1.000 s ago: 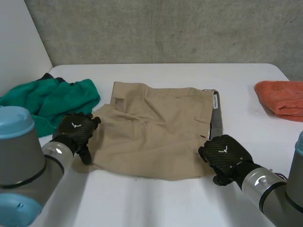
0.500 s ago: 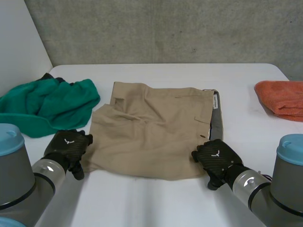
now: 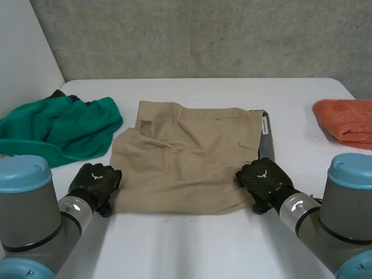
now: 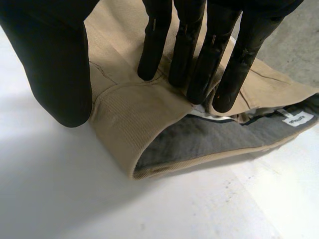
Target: Fold the laundry.
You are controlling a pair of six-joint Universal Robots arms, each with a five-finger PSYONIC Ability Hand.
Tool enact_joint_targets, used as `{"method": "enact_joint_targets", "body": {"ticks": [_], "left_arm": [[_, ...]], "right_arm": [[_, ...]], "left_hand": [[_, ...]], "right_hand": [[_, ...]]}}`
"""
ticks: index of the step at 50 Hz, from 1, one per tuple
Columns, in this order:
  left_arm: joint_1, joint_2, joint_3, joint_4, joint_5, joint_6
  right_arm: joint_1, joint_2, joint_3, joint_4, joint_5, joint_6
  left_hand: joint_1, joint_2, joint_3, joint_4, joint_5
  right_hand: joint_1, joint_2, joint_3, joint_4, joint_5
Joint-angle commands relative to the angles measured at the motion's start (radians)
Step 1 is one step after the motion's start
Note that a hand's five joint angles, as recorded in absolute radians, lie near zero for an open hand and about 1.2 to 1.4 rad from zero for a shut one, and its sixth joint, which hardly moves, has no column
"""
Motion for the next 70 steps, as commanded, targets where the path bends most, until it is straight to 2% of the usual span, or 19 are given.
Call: {"method": "enact_joint_targets", "body": {"ticks": [1,4,5,8,9,10,14,16,26,34,39,41,48,52,56,59,62,65,70], "left_arm": [[-0.006,0.002,-0.001,0.007,0.003,0.000],[-0.010,0.001,-0.002,0.027,0.003,0.000],[-0.015,0.000,-0.004,0.044,0.005,0.000],[-0.019,0.000,-0.004,0.057,0.005,0.000],[-0.025,0.000,-0.004,0.065,0.005,0.000],[-0.029,0.000,-0.002,0.068,0.005,0.000],[-0.044,0.033,0.003,0.073,0.005,0.000],[-0.047,0.094,0.010,0.071,0.008,0.000],[-0.076,0.396,0.042,0.058,0.070,-0.002],[-0.085,0.548,0.119,0.042,0.103,-0.005],[-0.090,0.507,0.176,0.041,0.103,-0.006],[-0.091,0.430,0.208,0.042,0.101,-0.006],[-0.091,0.140,0.364,0.050,0.094,0.001],[-0.091,-0.031,0.522,0.051,0.092,0.005],[-0.088,-0.163,0.714,0.062,0.097,0.012],[-0.081,-0.229,0.881,0.118,0.091,0.035],[-0.082,-0.253,0.990,0.195,0.072,0.052],[-0.094,-0.247,1.085,0.368,-0.010,0.052],[-0.113,-0.196,1.086,0.490,-0.068,0.051]], "right_arm": [[0.000,0.028,-0.047,-0.012,0.013,-0.001],[0.000,0.050,-0.066,-0.018,0.014,-0.002],[0.000,0.055,-0.072,-0.018,0.015,-0.004],[-0.008,0.056,-0.093,-0.023,0.023,-0.010],[-0.009,0.052,-0.098,-0.023,0.027,-0.010],[-0.009,0.045,-0.103,-0.023,0.036,-0.010],[-0.012,0.019,-0.138,-0.004,0.082,-0.011],[-0.012,-0.046,-0.149,0.029,0.090,-0.013],[-0.086,-0.342,-0.248,0.377,0.076,-0.096],[-0.090,-0.484,-0.368,0.451,0.058,-0.094],[-0.092,-0.479,-0.403,0.474,0.047,-0.094],[-0.095,-0.462,-0.412,0.481,0.043,-0.094],[-0.092,-0.217,-0.486,0.471,0.043,-0.094],[-0.090,-0.098,-0.575,0.424,0.047,-0.088],[-0.089,0.005,-0.672,0.278,0.066,-0.087],[-0.089,0.051,-0.734,0.101,0.089,-0.073],[-0.089,0.071,-0.778,-0.126,0.101,-0.035],[-0.087,0.065,-0.793,-0.359,0.109,0.022],[-0.089,0.052,-0.811,-0.444,0.119,0.059]], "left_hand": [[0.173,0.180,0.181,0.179,0.183],[0.229,0.235,0.236,0.235,0.239],[0.366,0.372,0.373,0.372,0.376],[0.534,0.540,0.541,0.540,0.544],[0.694,0.701,0.702,0.700,0.704],[0.733,0.740,0.741,0.739,0.743],[0.734,0.740,0.741,0.740,0.744],[0.734,0.740,0.741,0.740,0.744],[0.734,0.740,0.741,0.740,0.744],[0.734,0.740,0.741,0.740,0.744],[0.734,0.740,0.741,0.740,0.744],[0.734,0.740,0.741,0.740,0.744],[0.734,0.740,0.741,0.740,0.744],[0.734,0.740,0.741,0.740,0.744],[0.734,0.740,0.741,0.740,0.744],[0.734,0.740,0.741,0.740,0.744],[0.734,0.740,0.741,0.740,0.744],[0.734,0.740,0.741,0.740,0.744],[0.734,0.740,0.741,0.740,0.744]], "right_hand": [[0.263,0.226,0.165,0.168,0.193],[0.380,0.343,0.282,0.285,0.310],[0.465,0.428,0.367,0.370,0.395],[0.793,0.756,0.695,0.698,0.723],[0.794,0.756,0.696,0.699,0.724],[0.794,0.756,0.696,0.699,0.724],[0.794,0.756,0.696,0.699,0.724],[0.794,0.756,0.696,0.699,0.724],[0.794,0.756,0.696,0.699,0.724],[0.794,0.756,0.696,0.699,0.724],[0.794,0.756,0.696,0.699,0.724],[0.794,0.756,0.696,0.699,0.724],[0.794,0.756,0.696,0.699,0.724],[0.794,0.756,0.696,0.699,0.724],[0.794,0.756,0.696,0.699,0.724],[0.794,0.756,0.696,0.699,0.724],[0.794,0.756,0.696,0.699,0.724],[0.794,0.756,0.696,0.699,0.724],[0.794,0.756,0.696,0.699,0.724]]}}
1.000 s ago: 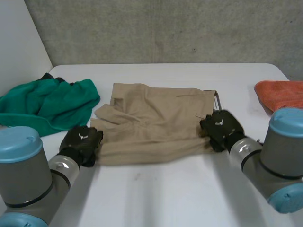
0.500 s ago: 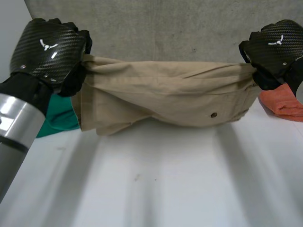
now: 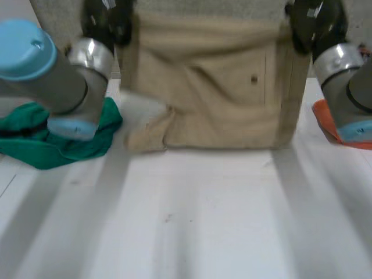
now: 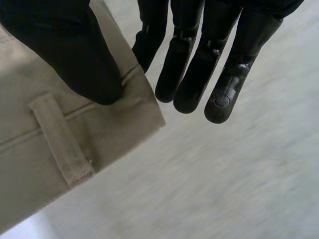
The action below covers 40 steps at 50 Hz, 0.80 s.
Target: Fold the laundry.
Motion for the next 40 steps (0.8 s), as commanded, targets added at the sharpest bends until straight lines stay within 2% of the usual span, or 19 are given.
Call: {"method": "enact_joint_targets", "body": {"ticks": [1,8,15,24,30,40], "left_arm": [[-0.033,0.065,0.134,0.314,-0.139,0.007],[-0.039,0.126,-0.052,0.245,-0.125,0.006],[-0.053,0.172,-0.340,0.199,-0.115,-0.005],[-0.100,0.214,-0.630,0.069,-0.112,0.007],[-0.117,0.247,-0.757,-0.029,-0.111,0.006],[-0.165,0.367,-0.869,-0.216,-0.112,0.007]], "right_arm": [[0.001,-0.020,-0.058,-0.381,0.030,0.110],[0.015,-0.017,-0.030,-0.331,0.038,0.114],[0.024,-0.022,0.128,-0.213,0.031,0.112],[0.029,-0.014,0.385,0.098,-0.017,0.078],[0.019,-0.034,0.482,0.227,-0.029,0.014],[-0.007,-0.256,0.602,0.520,-0.032,-0.132]], "left_hand": [[0.276,0.198,0.205,0.195,0.228],[0.276,0.198,0.205,0.195,0.228],[0.276,0.198,0.205,0.195,0.228],[0.276,0.198,0.205,0.195,0.228],[0.276,0.198,0.205,0.195,0.228],[0.276,0.198,0.205,0.195,0.228]], "right_hand": [[0.431,0.220,0.215,0.207,0.236],[0.431,0.220,0.215,0.207,0.236],[0.431,0.220,0.215,0.207,0.236],[0.431,0.220,0.215,0.207,0.236],[0.431,0.220,0.215,0.207,0.236],[0.431,0.220,0.215,0.207,0.236]]}}
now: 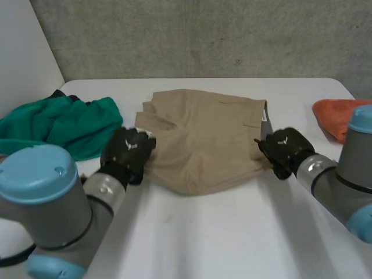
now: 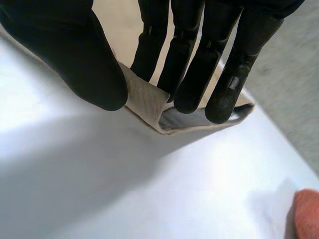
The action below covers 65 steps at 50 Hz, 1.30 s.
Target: Fold the laundry.
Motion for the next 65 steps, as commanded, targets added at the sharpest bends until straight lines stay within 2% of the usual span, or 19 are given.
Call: {"method": "enact_joint_targets", "body": {"ticks": [1,7,13,17,22,25,27,29,33,38,43,48,57,60,61,62,63,64,65], "left_arm": [[-0.033,0.120,-0.082,-0.184,-0.001,0.001],[-0.082,0.218,-0.101,-0.396,-0.001,0.001],[-0.151,0.283,-0.124,-0.700,0.003,0.001],[-0.223,0.289,-0.115,-0.790,0.015,0.001],[-0.212,0.254,-0.046,-0.677,0.022,0.003],[-0.174,0.153,0.023,-0.548,0.019,0.005],[-0.143,0.091,0.077,-0.482,0.015,0.005],[-0.108,0.022,0.152,-0.409,0.012,0.009],[-0.070,-0.116,0.292,-0.307,0.005,0.023],[-0.041,-0.278,0.468,-0.211,-0.052,0.061],[0.018,-0.432,0.627,-0.087,-0.089,0.170],[0.027,-0.535,0.737,0.061,-0.087,0.273],[0.058,-0.704,0.941,0.151,-0.049,0.302],[0.059,-0.750,0.978,0.156,-0.023,0.302],[0.058,-0.756,0.978,0.158,-0.020,0.302],[0.056,-0.760,0.967,0.159,-0.014,0.302],[0.053,-0.759,0.959,0.161,-0.015,0.305],[0.049,-0.759,0.952,0.164,-0.014,0.305],[0.047,-0.757,0.941,0.164,-0.014,0.302]], "right_arm": [[-0.029,-0.167,0.082,0.214,-0.003,-0.110],[-0.073,-0.309,0.149,0.401,-0.010,-0.264],[-0.162,-0.474,0.213,0.601,-0.021,-0.426],[-0.200,-0.552,0.230,0.676,-0.108,-0.463],[-0.234,-0.557,0.240,0.657,-0.243,-0.458],[-0.259,-0.506,0.237,0.589,-0.265,-0.443],[-0.256,-0.398,0.215,0.482,-0.254,-0.394],[-0.239,-0.319,0.174,0.407,-0.228,-0.343],[-0.170,-0.151,0.047,0.267,-0.094,-0.225],[-0.104,-0.031,-0.087,0.141,0.020,-0.179],[-0.067,0.083,-0.185,-0.021,0.057,-0.161],[-0.038,0.189,-0.274,-0.152,0.066,-0.116],[-0.004,0.403,-0.421,-0.385,0.161,-0.117],[0.005,0.452,-0.441,-0.445,0.177,-0.119],[0.007,0.463,-0.446,-0.454,0.183,-0.117],[0.008,0.471,-0.449,-0.459,0.186,-0.117],[0.010,0.477,-0.452,-0.463,0.189,-0.117],[0.011,0.486,-0.452,-0.469,0.200,-0.117],[0.013,0.488,-0.452,-0.469,0.206,-0.117]], "left_hand": [[0.276,0.197,0.203,0.194,0.223],[0.276,0.197,0.203,0.194,0.223],[0.276,0.197,0.203,0.194,0.223],[0.276,0.197,0.203,0.194,0.223],[0.276,0.197,0.203,0.194,0.223],[0.276,0.197,0.203,0.194,0.223],[0.276,0.197,0.203,0.194,0.223],[0.276,0.197,0.203,0.194,0.223],[0.276,0.197,0.203,0.194,0.223],[0.276,0.197,0.203,0.194,0.223],[0.276,0.197,0.203,0.194,0.223],[0.276,0.197,0.203,0.194,0.223],[0.276,0.197,0.203,0.194,0.223],[-0.074,-0.153,-0.147,-0.156,-0.127],[-0.294,-0.373,-0.366,-0.376,-0.347],[-0.807,-0.887,-0.880,-0.890,-0.860],[-0.946,-1.025,-1.018,-1.028,-0.998],[-0.946,-1.025,-1.018,-1.028,-0.998],[-0.924,-1.004,-0.997,-1.007,-0.977]], "right_hand": [[0.431,0.220,0.212,0.204,0.233],[0.431,0.220,0.212,0.204,0.233],[0.431,0.220,0.212,0.204,0.233],[0.431,0.220,0.212,0.204,0.233],[0.431,0.220,0.212,0.204,0.233],[0.431,0.220,0.212,0.204,0.233],[0.431,0.220,0.212,0.204,0.233],[0.431,0.220,0.212,0.204,0.233],[0.431,0.220,0.212,0.204,0.233],[0.431,0.220,0.212,0.204,0.233],[0.431,0.220,0.212,0.204,0.233],[0.431,0.220,0.212,0.204,0.233],[0.431,0.220,0.212,0.204,0.233],[0.431,0.220,0.212,0.204,0.233],[0.188,-0.023,-0.031,-0.039,-0.010],[-0.212,-0.424,-0.432,-0.440,-0.411],[-0.583,-0.794,-0.802,-0.810,-0.781],[-0.790,-1.002,-1.010,-1.018,-0.989],[-0.790,-1.002,-1.010,-1.018,-0.989]]}}
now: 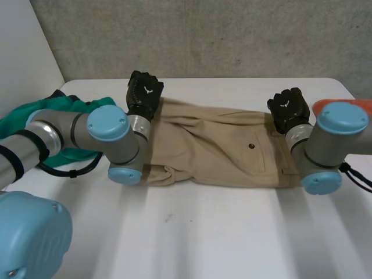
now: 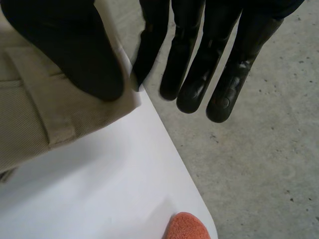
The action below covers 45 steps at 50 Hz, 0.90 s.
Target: Fold the laundry.
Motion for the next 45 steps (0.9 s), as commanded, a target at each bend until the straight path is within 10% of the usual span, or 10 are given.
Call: {"method": "enact_joint_targets", "body": {"ticks": [1,20,38,45], "left_arm": [[-0.012,-0.013,-0.042,0.006,0.022,-0.010],[-0.011,0.412,-0.583,0.021,0.023,-0.121],[0.037,0.371,-0.643,-0.121,0.135,-0.178],[0.041,0.317,-0.594,-0.121,0.134,-0.197]], "right_arm": [[0.011,0.056,-0.018,-0.051,0.044,0.001],[0.000,-0.295,0.266,0.249,0.026,0.090],[-0.061,-0.341,0.424,0.359,-0.096,0.174],[-0.080,-0.340,0.434,0.357,-0.097,0.203]], "left_hand": [[-0.713,-0.732,-0.735,-0.732,-0.748],[-0.639,-0.658,-0.661,-0.658,-0.674],[-0.342,-0.362,-0.364,-0.361,-0.377],[0.324,0.304,0.301,0.304,0.289]], "right_hand": [[-0.580,-0.715,-0.739,-0.743,-0.754],[-0.580,-0.715,-0.739,-0.743,-0.754],[-0.580,-0.715,-0.739,-0.743,-0.754],[-0.580,-0.715,-0.739,-0.743,-0.754]]}}
